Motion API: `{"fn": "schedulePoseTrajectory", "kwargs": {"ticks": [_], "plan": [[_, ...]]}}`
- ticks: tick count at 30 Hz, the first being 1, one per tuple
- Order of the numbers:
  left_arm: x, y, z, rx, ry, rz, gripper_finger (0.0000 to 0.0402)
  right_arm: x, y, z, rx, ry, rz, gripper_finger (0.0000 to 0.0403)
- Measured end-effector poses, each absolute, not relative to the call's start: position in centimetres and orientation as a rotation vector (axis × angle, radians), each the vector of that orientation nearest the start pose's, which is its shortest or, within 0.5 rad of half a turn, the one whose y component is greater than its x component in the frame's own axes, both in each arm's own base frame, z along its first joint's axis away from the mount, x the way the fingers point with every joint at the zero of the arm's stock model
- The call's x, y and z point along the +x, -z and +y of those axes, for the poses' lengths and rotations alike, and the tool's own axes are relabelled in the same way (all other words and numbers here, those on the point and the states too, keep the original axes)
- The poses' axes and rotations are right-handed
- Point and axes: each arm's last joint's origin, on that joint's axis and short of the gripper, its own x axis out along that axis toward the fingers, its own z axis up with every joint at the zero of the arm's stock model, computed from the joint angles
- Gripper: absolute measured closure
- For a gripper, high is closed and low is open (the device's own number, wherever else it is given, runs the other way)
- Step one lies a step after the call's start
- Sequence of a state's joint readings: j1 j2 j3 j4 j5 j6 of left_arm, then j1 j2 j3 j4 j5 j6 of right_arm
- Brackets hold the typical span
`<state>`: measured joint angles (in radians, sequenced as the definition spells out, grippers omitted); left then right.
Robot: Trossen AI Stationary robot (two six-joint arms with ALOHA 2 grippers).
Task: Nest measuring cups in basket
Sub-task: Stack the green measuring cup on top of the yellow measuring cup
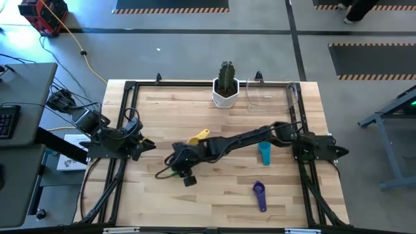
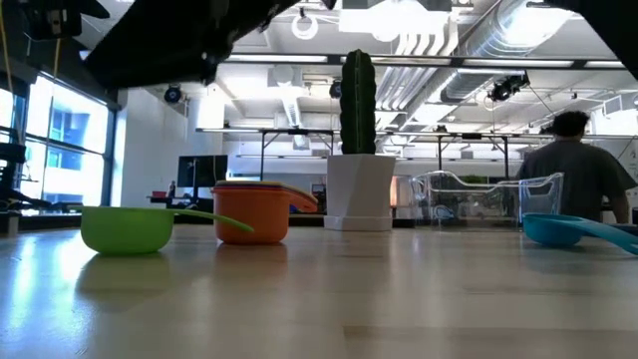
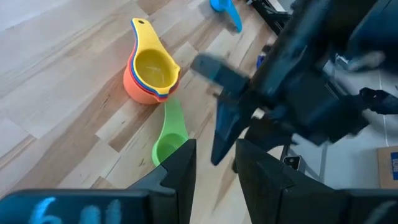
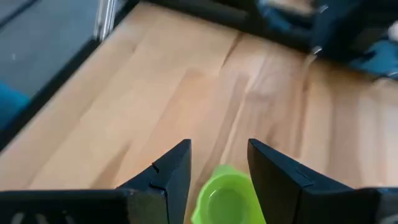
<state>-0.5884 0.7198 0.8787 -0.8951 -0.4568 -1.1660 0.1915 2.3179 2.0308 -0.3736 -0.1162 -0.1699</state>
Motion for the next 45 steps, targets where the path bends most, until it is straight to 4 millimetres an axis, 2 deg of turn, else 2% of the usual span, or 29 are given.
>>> {"fn": "schedulePoseTrajectory", "kwargs": {"ticks": [4,9,18,29,33,37,42,45], "plan": [[11.0,-31.3,-5.8,-0.757,-0.251,0.614,0.0298,52.4,-21.1,11.2,-0.243,-0.387,0.692,0.0253],[10.9,-31.2,-5.8,-0.754,-0.253,0.617,0.0298,52.3,-19.1,11.7,-0.265,-0.4,0.779,0.0253],[10.9,-31.2,-5.7,-0.738,-0.254,0.624,0.0298,52.4,-16.8,11.8,-0.249,-0.353,0.857,0.0253],[10.8,-31.0,-5.7,-0.731,-0.263,0.635,0.0298,52.6,-14.6,11.7,-0.217,-0.3,0.915,0.0253],[10.8,-31.1,-5.7,-0.73,-0.262,0.635,0.0298,52.6,-14.5,11.6,-0.211,-0.283,0.921,0.0257],[10.8,-31.1,-5.7,-0.728,-0.262,0.635,0.0298,52.5,-14.3,11.7,-0.185,-0.282,0.931,0.0293],[10.8,-31.1,-5.7,-0.729,-0.261,0.635,0.0298,52.6,-14.4,11.7,-0.144,-0.274,0.932,0.0374],[10.8,-31.1,-5.7,-0.729,-0.262,0.635,0.0298,52.6,-14.6,11.9,-0.117,-0.275,0.923,0.0389]]}}
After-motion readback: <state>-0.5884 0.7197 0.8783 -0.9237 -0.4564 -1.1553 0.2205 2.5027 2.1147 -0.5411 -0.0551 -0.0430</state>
